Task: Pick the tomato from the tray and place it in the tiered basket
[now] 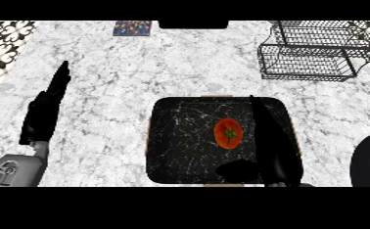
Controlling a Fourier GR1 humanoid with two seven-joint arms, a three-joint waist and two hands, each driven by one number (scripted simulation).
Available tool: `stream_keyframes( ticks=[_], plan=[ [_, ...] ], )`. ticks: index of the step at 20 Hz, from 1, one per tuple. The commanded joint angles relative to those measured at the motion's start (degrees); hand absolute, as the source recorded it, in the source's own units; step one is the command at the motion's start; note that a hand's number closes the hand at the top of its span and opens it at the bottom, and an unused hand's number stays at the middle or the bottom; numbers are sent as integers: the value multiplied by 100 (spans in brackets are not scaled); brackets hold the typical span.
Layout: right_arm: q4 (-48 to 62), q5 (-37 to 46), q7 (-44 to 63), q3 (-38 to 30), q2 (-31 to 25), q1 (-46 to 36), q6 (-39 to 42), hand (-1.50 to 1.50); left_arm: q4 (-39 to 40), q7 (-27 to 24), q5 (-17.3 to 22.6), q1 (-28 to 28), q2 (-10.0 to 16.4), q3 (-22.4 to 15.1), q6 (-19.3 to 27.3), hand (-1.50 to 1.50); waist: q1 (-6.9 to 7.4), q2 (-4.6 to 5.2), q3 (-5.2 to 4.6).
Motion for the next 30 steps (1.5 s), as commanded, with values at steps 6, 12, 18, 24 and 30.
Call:
stream_keyframes(
  ticks=[6,12,18,24,30],
  plan=[
    [525,172,784,-445,728,-160,561,-150,-178,94,-151,80,-172,42,-7,0,29,7,4],
    [664,754,744,-235,1219,168,479,-150,-103,137,-180,-97,-193,194,-183,0,-1,3,3],
    [1021,658,97,-607,1383,419,531,-150,-102,-212,-428,308,-431,215,-125,0,13,5,5],
    [1178,629,-92,-716,1610,327,638,-150,-75,-85,-560,86,-467,457,-366,0,0,6,5],
    [2207,-101,-775,-1409,1622,-216,975,150,-96,-144,-542,179,-485,607,-609,0,19,12,6]
  ],
)
